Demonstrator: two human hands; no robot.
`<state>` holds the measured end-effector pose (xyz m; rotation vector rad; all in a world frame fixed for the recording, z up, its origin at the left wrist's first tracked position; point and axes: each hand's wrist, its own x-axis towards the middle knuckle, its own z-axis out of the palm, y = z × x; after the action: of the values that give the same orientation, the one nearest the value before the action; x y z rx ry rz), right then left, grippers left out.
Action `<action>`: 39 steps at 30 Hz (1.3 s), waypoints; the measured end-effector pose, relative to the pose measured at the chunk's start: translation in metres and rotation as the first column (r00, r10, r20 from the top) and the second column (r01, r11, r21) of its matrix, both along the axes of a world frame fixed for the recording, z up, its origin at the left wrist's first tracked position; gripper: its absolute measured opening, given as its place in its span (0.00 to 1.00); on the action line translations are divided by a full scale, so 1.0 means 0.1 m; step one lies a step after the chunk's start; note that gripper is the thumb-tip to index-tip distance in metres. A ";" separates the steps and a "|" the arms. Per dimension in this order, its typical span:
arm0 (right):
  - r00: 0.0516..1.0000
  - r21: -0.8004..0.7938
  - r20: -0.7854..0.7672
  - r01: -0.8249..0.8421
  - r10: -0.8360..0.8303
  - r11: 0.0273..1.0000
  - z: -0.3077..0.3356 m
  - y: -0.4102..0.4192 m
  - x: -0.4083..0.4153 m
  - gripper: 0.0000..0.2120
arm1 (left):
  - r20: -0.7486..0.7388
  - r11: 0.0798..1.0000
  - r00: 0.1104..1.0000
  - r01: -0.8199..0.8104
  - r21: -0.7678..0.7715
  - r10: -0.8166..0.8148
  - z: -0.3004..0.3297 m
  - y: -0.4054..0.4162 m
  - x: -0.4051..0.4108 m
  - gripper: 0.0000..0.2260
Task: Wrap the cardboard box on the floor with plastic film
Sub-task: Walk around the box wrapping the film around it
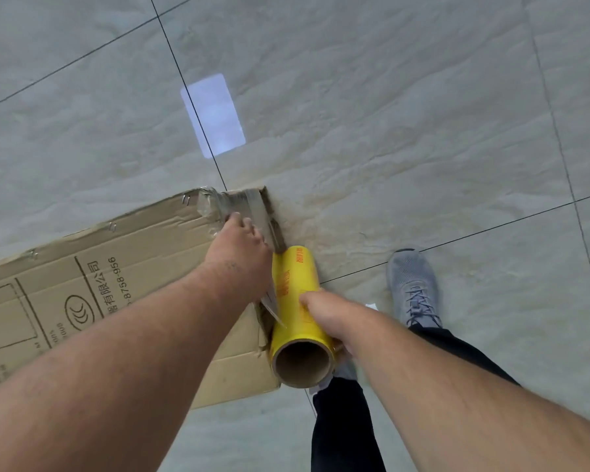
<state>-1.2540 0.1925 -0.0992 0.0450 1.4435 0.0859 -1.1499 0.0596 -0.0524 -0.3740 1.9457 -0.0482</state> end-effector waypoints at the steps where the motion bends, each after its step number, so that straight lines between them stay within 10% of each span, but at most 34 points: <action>1: 0.998 0.046 0.017 0.056 -0.057 0.997 0.06 0.03 -0.07 0.33 | -0.017 1.000 1.000 -0.018 0.022 0.018 -0.01 -0.01 0.01 0.20; 9: 0.828 0.180 0.099 0.531 -0.552 0.828 0.08 0.35 0.10 0.33 | -0.084 0.988 0.996 -0.028 0.154 0.041 -0.08 0.19 0.11 0.13; 22: 0.999 0.032 -0.034 0.022 -0.021 0.999 0.09 0.36 0.23 0.59 | 0.001 0.987 1.000 0.008 0.159 -0.008 0.02 0.23 -0.03 0.14; 39: 0.750 0.196 0.074 0.635 -0.657 0.747 0.08 0.83 0.15 0.32 | -0.037 0.987 0.999 0.006 0.161 0.000 -0.05 0.48 0.08 0.15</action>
<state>-1.2394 0.2759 -0.0912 0.6651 1.2069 -0.3691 -1.1417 0.1073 -0.0571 -0.2666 1.9711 0.1146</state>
